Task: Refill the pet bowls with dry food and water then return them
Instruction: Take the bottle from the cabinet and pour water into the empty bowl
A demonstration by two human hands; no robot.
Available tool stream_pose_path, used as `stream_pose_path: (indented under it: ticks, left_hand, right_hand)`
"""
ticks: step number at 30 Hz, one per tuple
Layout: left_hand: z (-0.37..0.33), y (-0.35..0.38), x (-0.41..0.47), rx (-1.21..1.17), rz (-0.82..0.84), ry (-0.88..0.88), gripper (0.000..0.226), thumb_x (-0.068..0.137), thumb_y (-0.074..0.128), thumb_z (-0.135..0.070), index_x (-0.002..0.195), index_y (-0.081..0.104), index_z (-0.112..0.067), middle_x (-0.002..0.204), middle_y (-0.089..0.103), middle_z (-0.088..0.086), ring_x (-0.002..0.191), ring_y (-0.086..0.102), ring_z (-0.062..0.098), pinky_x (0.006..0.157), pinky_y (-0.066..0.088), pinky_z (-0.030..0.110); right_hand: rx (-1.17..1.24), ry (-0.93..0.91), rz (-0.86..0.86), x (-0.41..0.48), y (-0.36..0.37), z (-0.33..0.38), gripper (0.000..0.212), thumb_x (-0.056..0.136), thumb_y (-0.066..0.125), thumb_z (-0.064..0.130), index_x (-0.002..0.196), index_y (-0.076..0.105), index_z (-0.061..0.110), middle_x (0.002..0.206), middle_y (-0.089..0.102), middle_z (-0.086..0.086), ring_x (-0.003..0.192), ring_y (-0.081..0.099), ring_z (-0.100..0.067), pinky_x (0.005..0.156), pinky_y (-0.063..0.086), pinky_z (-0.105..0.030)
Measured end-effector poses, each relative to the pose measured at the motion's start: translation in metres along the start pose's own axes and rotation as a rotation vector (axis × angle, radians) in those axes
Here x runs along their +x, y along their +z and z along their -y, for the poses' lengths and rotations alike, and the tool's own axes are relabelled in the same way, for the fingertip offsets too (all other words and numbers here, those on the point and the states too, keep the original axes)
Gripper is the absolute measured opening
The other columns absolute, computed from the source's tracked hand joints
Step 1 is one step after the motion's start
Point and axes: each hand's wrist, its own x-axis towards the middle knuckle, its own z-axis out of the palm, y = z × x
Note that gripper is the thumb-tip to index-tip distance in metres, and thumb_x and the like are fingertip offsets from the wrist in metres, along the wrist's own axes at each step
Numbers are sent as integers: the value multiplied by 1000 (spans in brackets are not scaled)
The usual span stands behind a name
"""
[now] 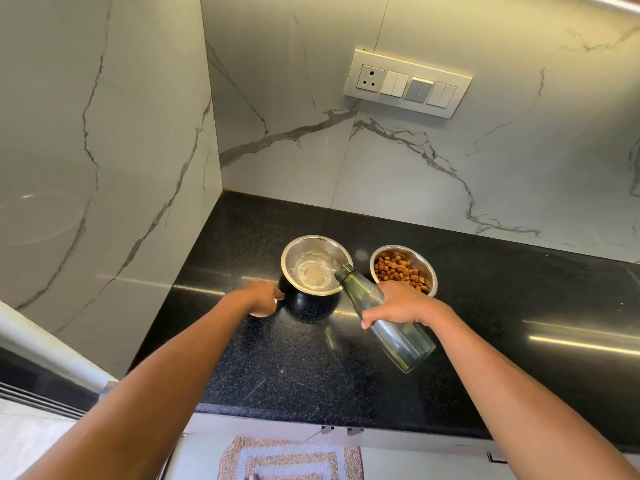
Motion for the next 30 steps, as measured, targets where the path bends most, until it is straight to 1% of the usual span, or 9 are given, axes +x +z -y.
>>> stream_pose_path:
  ticks: [2,5,7,9,12,18,21,25,30]
  left_hand:
    - [0,0,-1,-1,1,1,68,88,40,3,149,48,-26,158,41,8,144,39,29,115,35,41]
    - [0,0,0,-6,1,4,69,87,40,4,148,49,-26,157,43,7,143,41,29,115,37,40]
    - [1,0,0,-2,1,7,69,87,40,3,148,49,-26,156,45,7,142,42,29,114,38,40]
    - [2,0,1,0,1,8,68,87,40,2,148,49,-26,155,45,7,141,43,29,115,38,40]
    - [2,-1,2,0,-3,14,68,87,40,3,148,50,-26,154,46,7,141,43,28,115,38,40]
    - [3,-1,3,8,-2,18,67,88,39,2,148,49,-26,155,45,8,141,42,29,114,38,40]
    - [3,-1,4,12,2,17,67,88,40,3,148,49,-26,157,42,8,143,41,29,115,37,41]
    - [4,0,7,14,8,17,66,88,40,1,147,51,-26,154,47,5,140,45,27,113,39,39]
    - [8,1,11,19,18,16,68,86,40,2,147,51,-26,153,48,4,140,45,27,113,39,39]
  right_hand:
    - [4,-6,5,0,-1,2,64,57,82,62,104,66,21,105,70,-3,96,69,-24,79,56,-36]
    - [5,-13,6,1,-2,5,65,56,82,62,105,67,22,105,71,-2,94,69,-22,85,60,-41]
    - [14,-21,6,3,-2,6,62,57,82,61,103,68,21,103,72,-3,93,70,-22,81,59,-39]
    - [20,-32,7,3,-2,8,59,60,82,60,101,67,21,102,72,-4,91,70,-23,75,55,-34]
    - [26,-35,-9,4,-4,8,58,60,82,60,100,67,21,101,71,-4,90,69,-23,71,52,-32]
    - [46,-24,-4,3,-8,3,56,62,83,58,102,68,21,100,73,-4,90,71,-23,71,54,-31]
    - [57,-20,-3,2,-8,0,54,65,83,56,101,68,20,100,72,-4,89,70,-22,70,51,-30]
    - [59,-5,-8,-2,-6,-1,53,69,84,53,101,68,14,94,66,-1,82,62,-19,67,45,-28]
    - [56,1,25,1,1,0,56,62,83,58,101,69,20,100,73,-3,91,71,-22,75,55,-33]
